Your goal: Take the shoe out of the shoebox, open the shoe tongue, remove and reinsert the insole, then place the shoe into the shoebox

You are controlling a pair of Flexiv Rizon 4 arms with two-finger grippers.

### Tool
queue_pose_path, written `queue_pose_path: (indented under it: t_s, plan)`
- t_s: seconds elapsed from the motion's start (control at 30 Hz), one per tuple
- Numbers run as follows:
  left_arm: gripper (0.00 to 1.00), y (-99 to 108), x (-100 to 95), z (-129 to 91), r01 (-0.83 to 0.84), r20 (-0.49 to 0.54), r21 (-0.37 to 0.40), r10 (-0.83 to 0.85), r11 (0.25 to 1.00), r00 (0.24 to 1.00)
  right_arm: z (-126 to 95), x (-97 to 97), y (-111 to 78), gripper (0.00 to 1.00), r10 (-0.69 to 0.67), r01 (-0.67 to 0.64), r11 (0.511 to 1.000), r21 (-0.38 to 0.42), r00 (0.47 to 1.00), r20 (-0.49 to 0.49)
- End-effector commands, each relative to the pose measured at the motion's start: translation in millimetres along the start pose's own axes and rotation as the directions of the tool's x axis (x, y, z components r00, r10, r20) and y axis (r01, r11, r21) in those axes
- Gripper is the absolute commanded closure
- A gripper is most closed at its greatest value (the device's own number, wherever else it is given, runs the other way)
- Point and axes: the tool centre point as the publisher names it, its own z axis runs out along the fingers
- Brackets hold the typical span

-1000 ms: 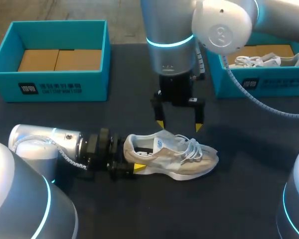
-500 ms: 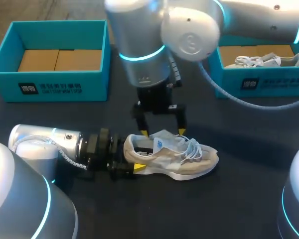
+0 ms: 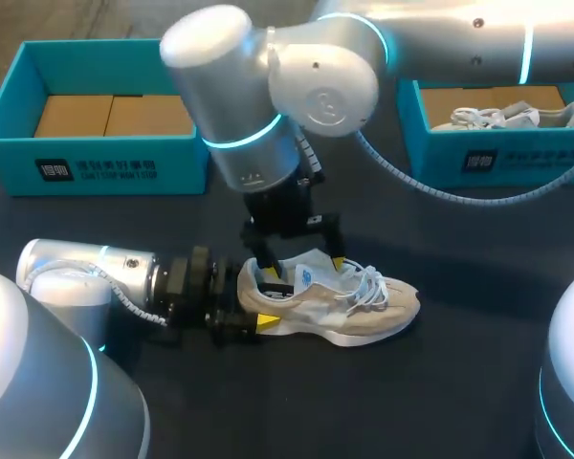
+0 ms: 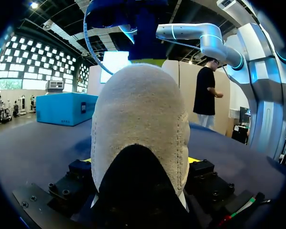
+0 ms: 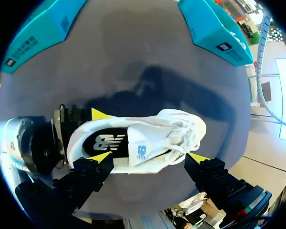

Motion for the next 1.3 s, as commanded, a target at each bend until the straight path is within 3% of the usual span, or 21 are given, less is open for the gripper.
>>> queue_pose_path:
  t_s: [0.03,0.27,0.6,0.83,1.3]
  plan:
    - [1.00,-1.1,0.0,-0.5,0.001,0.000,-0.001,-0.001,1.000,1.000,5.5,8.0,-1.5,0.00,0.201,-0.200,0.979,-0.026,0.978,0.054]
    - [1.00,-1.1,0.0,-0.5,0.001,0.000,-0.001,-0.001,1.000,1.000,13.6,11.0,3.2,0.00,0.209,-0.209,0.978,-0.010,0.974,0.090]
    - [1.00,-1.1,0.0,-0.5,0.001,0.000,-0.001,-0.001,1.000,1.000,21.2,9.5,-4.2,0.00,0.213,-0.212,0.977,-0.023,0.973,0.091]
    - [1.00,-1.1,0.0,-0.5,0.001,0.000,-0.001,-0.001,1.000,1.000,30.1,-1.8,-5.2,0.00,0.225,-0.221,0.974,-0.056,0.971,0.083]
    - [1.00,-1.1,0.0,-0.5,0.001,0.000,-0.001,-0.001,1.000,1.000,42.3,-19.3,10.9,0.00,0.219,-0.213,0.973,-0.093,0.974,0.056]
